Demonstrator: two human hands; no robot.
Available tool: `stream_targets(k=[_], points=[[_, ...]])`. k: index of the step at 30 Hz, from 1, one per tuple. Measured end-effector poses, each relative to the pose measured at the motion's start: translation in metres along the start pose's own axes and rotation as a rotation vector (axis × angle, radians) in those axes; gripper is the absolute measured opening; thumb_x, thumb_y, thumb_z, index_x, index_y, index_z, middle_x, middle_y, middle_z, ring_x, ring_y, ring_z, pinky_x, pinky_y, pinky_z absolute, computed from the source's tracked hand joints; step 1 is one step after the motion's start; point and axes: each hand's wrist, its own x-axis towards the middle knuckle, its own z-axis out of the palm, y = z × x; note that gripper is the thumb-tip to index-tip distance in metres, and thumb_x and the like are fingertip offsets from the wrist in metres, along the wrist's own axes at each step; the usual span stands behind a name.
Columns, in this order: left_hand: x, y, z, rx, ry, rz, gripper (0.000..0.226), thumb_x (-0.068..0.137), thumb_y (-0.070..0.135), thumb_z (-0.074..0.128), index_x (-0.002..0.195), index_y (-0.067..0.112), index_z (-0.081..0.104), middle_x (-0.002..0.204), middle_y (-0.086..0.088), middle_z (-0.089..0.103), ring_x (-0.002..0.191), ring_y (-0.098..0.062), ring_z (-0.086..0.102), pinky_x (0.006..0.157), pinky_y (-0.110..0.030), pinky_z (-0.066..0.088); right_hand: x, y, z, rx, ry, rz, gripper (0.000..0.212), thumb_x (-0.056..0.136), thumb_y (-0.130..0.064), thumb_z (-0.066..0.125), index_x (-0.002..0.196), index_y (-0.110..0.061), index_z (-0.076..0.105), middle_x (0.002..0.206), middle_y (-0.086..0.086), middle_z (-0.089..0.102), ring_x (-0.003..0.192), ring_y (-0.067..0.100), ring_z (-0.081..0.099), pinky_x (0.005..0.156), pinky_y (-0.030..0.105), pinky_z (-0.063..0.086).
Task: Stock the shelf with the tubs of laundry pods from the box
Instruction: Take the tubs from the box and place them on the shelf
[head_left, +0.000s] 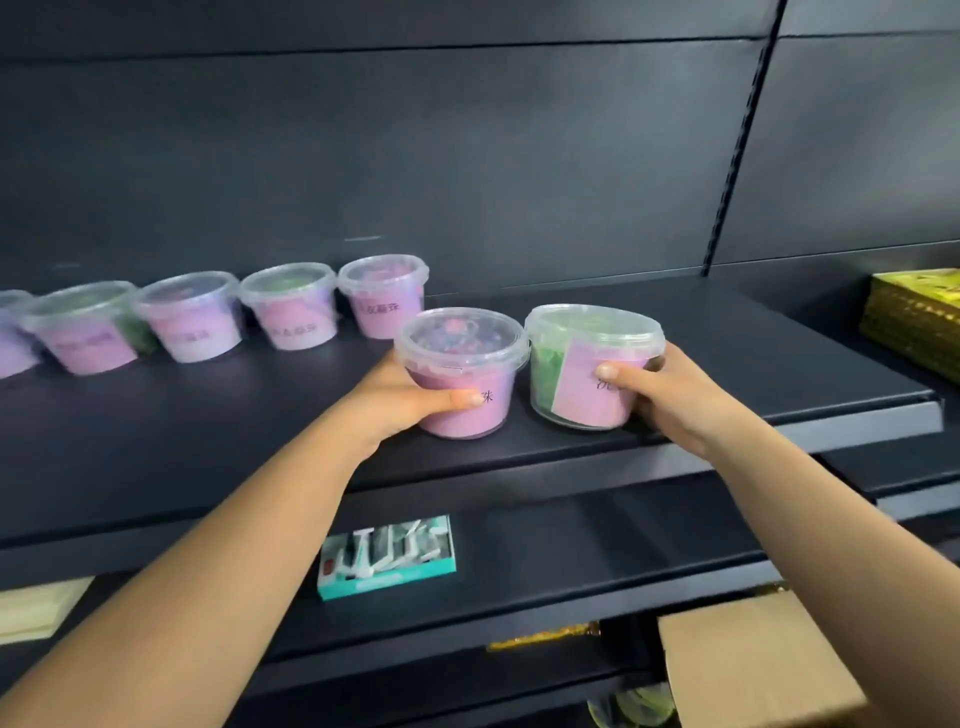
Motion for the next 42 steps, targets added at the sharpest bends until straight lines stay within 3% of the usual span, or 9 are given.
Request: stream_targets(k=[5, 9, 14, 21, 23, 26, 33, 37, 42], points=[[0.062, -0.003, 0.019, 0.052, 0.015, -0.020, 0.064, 0.048, 0.023, 0.088, 0.101, 0.037, 0.054, 0.108, 0.019, 0.062, 0.103, 0.005, 0.055, 0.088, -0.018, 0.041, 0.056, 0.005, -0.052, -0.062, -0.079, 0.013, 0.085, 0.038, -0.044, 0.090, 0.115, -0.021, 0.060, 0.115, 0.000, 0.068, 0.108, 0.013, 0.063, 0.090, 0.024, 0.051], [0.104, -0.012, 0.024, 0.071, 0.091, -0.061, 0.082, 0.045, 0.032, 0.088, 0.119, 0.031, 0.052, 0.117, 0.015, 0.061, 0.110, -0.001, 0.054, 0.095, -0.023, 0.042, 0.103, 0.009, -0.082, -0.126, -0.117, 0.051, 0.068, 0.055, -0.017, 0.082, 0.118, -0.018, 0.057, 0.111, -0.002, 0.069, 0.105, 0.011, 0.063, 0.083, 0.019, 0.052], [0.144, -0.020, 0.025, 0.115, 0.246, -0.109, 0.073, 0.061, 0.021, 0.083, 0.126, 0.023, 0.049, 0.117, 0.009, 0.059, 0.112, -0.009, 0.053, 0.096, -0.026, 0.040, 0.152, 0.022, -0.092, -0.138, -0.131, 0.047, 0.050, 0.071, 0.006, 0.072, 0.107, -0.026, 0.057, 0.109, -0.004, 0.067, 0.100, 0.005, 0.063, 0.081, 0.015, 0.052], [0.188, -0.029, 0.020, 0.165, 0.270, -0.168, 0.092, 0.050, 0.039, 0.086, 0.131, 0.024, 0.046, 0.125, 0.009, 0.058, 0.116, -0.011, 0.052, 0.103, -0.031, 0.040, 0.202, 0.035, -0.093, -0.194, -0.058, 0.077, 0.053, 0.068, -0.007, 0.079, 0.113, -0.022, 0.055, 0.109, -0.006, 0.066, 0.104, 0.006, 0.060, 0.086, 0.017, 0.049], [0.194, -0.033, 0.021, 0.172, 0.301, -0.165, 0.086, 0.058, 0.035, 0.085, 0.133, 0.022, 0.044, 0.126, 0.008, 0.056, 0.115, -0.010, 0.051, 0.099, -0.026, 0.040, 0.211, 0.044, -0.093, -0.206, 0.036, 0.118, 0.068, 0.063, -0.017, 0.084, 0.121, -0.018, 0.048, 0.116, -0.004, 0.060, 0.108, 0.008, 0.056, 0.092, 0.023, 0.044], [0.200, -0.036, 0.026, 0.190, 0.366, -0.155, 0.082, 0.064, 0.033, 0.081, 0.134, 0.020, 0.041, 0.126, 0.009, 0.054, 0.112, -0.009, 0.050, 0.092, -0.022, 0.038, 0.217, 0.049, -0.089, -0.197, 0.130, 0.113, 0.071, 0.067, -0.014, 0.081, 0.118, -0.023, 0.034, 0.119, -0.004, 0.049, 0.107, 0.009, 0.050, 0.092, 0.025, 0.040], [0.197, -0.037, 0.021, 0.141, 0.381, -0.132, 0.065, 0.064, 0.025, 0.082, 0.121, 0.027, 0.050, 0.118, 0.010, 0.059, 0.110, -0.008, 0.053, 0.093, -0.023, 0.039, 0.219, 0.048, -0.086, -0.186, 0.094, 0.083, 0.065, 0.069, -0.013, 0.079, 0.119, -0.022, 0.038, 0.107, -0.016, 0.051, 0.091, -0.007, 0.052, 0.085, 0.021, 0.041], [0.195, -0.039, 0.017, 0.118, 0.373, -0.162, 0.095, 0.039, 0.046, 0.083, 0.125, 0.028, 0.048, 0.124, 0.010, 0.058, 0.116, -0.008, 0.052, 0.102, -0.030, 0.040, 0.218, 0.051, -0.086, -0.205, 0.078, 0.077, 0.067, 0.071, -0.016, 0.078, 0.124, -0.022, 0.038, 0.103, -0.022, 0.049, 0.091, -0.007, 0.053, 0.084, 0.019, 0.041], [0.195, -0.038, 0.017, 0.062, 0.344, -0.152, 0.069, 0.063, 0.019, 0.083, 0.121, 0.030, 0.047, 0.118, 0.009, 0.058, 0.113, -0.008, 0.052, 0.095, -0.023, 0.038, 0.217, 0.050, -0.081, -0.240, 0.102, 0.076, 0.071, 0.071, -0.019, 0.078, 0.129, -0.021, 0.038, 0.112, -0.012, 0.051, 0.096, 0.002, 0.053, 0.072, 0.013, 0.043]])
